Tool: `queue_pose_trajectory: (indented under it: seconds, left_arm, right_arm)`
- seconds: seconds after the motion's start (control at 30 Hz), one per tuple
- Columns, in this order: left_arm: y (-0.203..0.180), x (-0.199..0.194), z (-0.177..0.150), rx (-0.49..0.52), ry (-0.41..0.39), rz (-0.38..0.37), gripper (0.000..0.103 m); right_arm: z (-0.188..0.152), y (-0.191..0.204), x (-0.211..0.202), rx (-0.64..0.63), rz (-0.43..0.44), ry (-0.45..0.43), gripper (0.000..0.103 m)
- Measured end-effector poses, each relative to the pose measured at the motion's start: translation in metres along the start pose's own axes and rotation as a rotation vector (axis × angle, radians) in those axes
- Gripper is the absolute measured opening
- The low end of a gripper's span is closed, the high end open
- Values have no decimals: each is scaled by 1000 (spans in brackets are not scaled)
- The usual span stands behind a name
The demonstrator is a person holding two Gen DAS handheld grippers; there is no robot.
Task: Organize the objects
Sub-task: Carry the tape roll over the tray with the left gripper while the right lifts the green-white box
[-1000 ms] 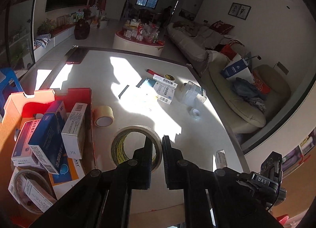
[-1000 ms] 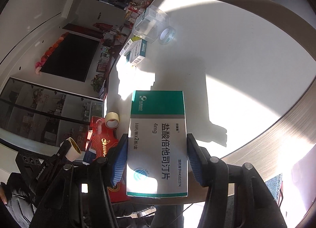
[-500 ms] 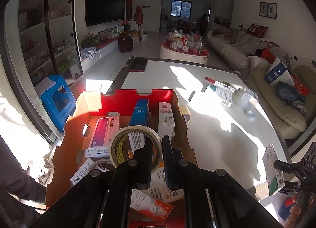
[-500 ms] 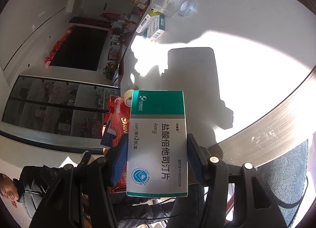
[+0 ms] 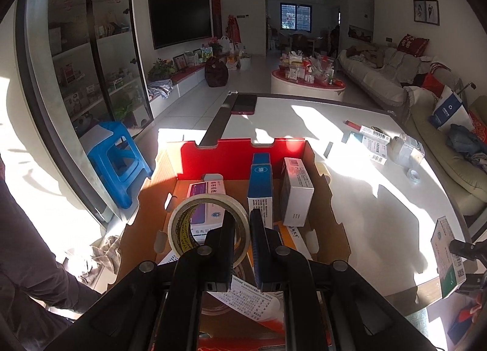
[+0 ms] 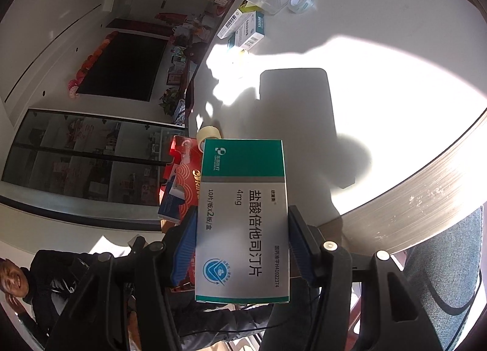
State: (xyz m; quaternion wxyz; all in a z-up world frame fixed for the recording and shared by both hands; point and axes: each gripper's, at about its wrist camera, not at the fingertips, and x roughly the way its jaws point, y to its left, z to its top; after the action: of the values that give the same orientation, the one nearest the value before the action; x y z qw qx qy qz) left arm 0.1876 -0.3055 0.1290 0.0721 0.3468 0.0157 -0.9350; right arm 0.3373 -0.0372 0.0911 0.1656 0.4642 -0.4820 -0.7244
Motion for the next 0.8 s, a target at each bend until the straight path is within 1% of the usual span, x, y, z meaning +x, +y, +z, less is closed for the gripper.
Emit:
queue_pose_trajectory:
  seconds: [0.47,0.7,0.8]
  left_arm:
    - [-3,0,-1,13,4,18,10]
    - [15,3,0,-47,14,13,10]
    - [27,3,-2,-86,23,0,10]
  right_arm:
    - [2,-6,2,21,3,4,56]
    - [2,-6,3,18,5,4,56]
    - [2,-6,9,25,26,22,56]
